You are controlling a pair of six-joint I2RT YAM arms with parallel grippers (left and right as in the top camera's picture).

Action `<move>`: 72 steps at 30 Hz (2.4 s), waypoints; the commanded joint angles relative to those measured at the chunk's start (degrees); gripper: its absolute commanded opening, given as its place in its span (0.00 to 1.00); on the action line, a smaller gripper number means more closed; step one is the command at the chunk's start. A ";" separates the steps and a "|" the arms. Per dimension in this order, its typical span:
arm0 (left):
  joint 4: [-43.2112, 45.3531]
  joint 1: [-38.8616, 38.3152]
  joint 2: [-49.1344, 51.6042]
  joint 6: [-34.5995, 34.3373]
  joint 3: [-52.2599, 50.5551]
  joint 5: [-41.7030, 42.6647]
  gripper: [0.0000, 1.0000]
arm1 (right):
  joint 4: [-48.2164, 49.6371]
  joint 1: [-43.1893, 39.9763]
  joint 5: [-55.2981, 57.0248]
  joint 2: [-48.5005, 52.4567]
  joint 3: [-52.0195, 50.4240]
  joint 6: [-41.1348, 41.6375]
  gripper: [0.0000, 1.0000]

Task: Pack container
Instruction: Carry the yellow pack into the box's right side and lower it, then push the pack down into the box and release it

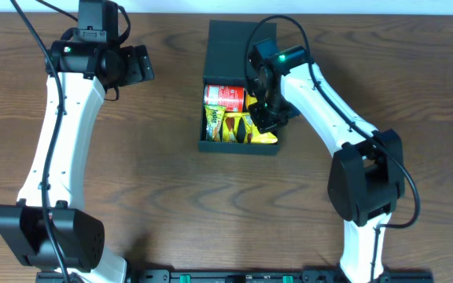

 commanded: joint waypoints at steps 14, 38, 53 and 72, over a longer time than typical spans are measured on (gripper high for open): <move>-0.11 0.26 0.39 0.42 -0.11 -0.35 0.98 | -0.35 0.83 3.87 -1.09 -4.13 2.80 0.02; -0.28 0.26 0.39 0.42 -0.11 -0.37 0.98 | -2.78 0.92 3.82 -1.53 11.85 4.09 0.02; -0.57 0.26 0.39 0.42 -0.11 -0.35 0.98 | 7.56 1.05 4.07 5.01 9.38 3.82 0.02; -0.94 0.35 0.39 0.42 -0.11 -0.39 0.98 | -2.45 0.96 8.76 9.09 9.33 4.85 0.02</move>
